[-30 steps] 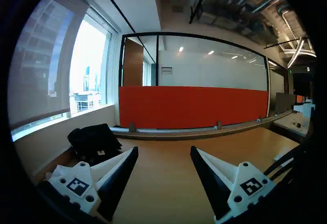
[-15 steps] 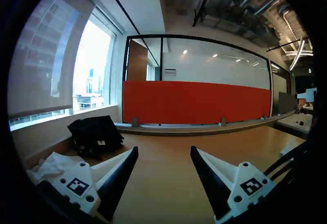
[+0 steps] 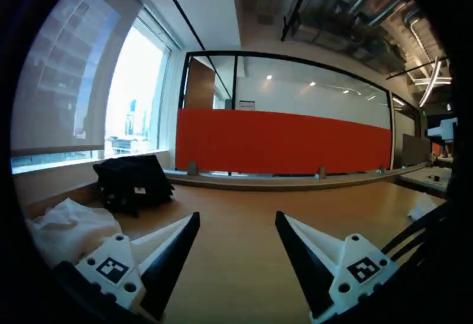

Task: Fold towel

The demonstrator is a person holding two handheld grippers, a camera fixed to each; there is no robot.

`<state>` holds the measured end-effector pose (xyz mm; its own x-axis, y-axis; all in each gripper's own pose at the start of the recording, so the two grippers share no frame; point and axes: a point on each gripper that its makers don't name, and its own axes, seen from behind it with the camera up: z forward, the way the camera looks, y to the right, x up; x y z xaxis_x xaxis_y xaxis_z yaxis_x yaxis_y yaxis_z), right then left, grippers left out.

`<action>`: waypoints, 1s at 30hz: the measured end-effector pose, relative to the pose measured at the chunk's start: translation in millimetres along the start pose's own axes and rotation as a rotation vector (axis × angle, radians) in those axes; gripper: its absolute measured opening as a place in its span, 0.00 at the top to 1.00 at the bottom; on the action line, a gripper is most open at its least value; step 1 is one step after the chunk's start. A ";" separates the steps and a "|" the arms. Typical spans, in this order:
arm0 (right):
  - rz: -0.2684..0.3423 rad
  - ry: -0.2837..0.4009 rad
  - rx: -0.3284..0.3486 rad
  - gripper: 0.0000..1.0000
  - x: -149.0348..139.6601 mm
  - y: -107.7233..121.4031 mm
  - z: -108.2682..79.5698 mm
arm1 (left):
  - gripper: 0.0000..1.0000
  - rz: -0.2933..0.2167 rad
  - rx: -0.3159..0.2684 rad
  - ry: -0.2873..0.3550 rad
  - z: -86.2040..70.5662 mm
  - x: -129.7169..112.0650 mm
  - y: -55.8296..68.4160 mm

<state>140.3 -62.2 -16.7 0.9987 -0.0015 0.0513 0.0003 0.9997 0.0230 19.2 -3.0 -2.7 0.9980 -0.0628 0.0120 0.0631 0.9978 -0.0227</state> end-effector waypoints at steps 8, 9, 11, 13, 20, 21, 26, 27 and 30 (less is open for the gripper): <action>0.016 0.003 -0.002 0.00 -12.4 5.4 0.7 | 0.06 -0.006 0.013 0.013 1.3 -11.7 -0.2; 0.016 0.002 -0.003 0.00 -13.7 6.2 0.7 | 0.06 -0.007 0.013 0.013 1.5 -12.2 -0.1; 0.015 -0.003 -0.008 0.00 -15.0 8.8 0.9 | 0.06 -0.007 0.014 0.013 2.1 -13.3 0.5; 0.016 -0.003 -0.009 0.00 -15.3 10.5 0.8 | 0.06 -0.005 0.014 0.012 2.7 -14.1 0.9; 0.024 -0.004 -0.010 0.00 -18.2 16.3 -0.5 | 0.06 0.026 0.013 0.012 4.8 -15.7 2.7; 0.026 -0.005 -0.011 0.00 -18.6 17.3 -0.7 | 0.06 0.031 0.012 0.012 4.8 -15.9 2.9; 0.038 -0.002 -0.015 0.00 -18.3 20.9 -1.3 | 0.06 0.054 0.014 0.012 3.5 -17.3 2.7; 0.039 -0.001 -0.016 0.00 -18.1 21.5 -1.3 | 0.06 0.056 0.016 0.012 3.4 -17.5 2.4; 0.040 0.005 -0.017 0.00 -17.3 23.2 -1.0 | 0.06 0.054 0.021 0.012 3.7 -17.4 1.0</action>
<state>123.1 -39.0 -18.1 0.9982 0.0384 0.0467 -0.0386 0.9992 0.0041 1.8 -0.9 0.7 1.0000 -0.0090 -0.0009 0.0090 1.0000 -0.0020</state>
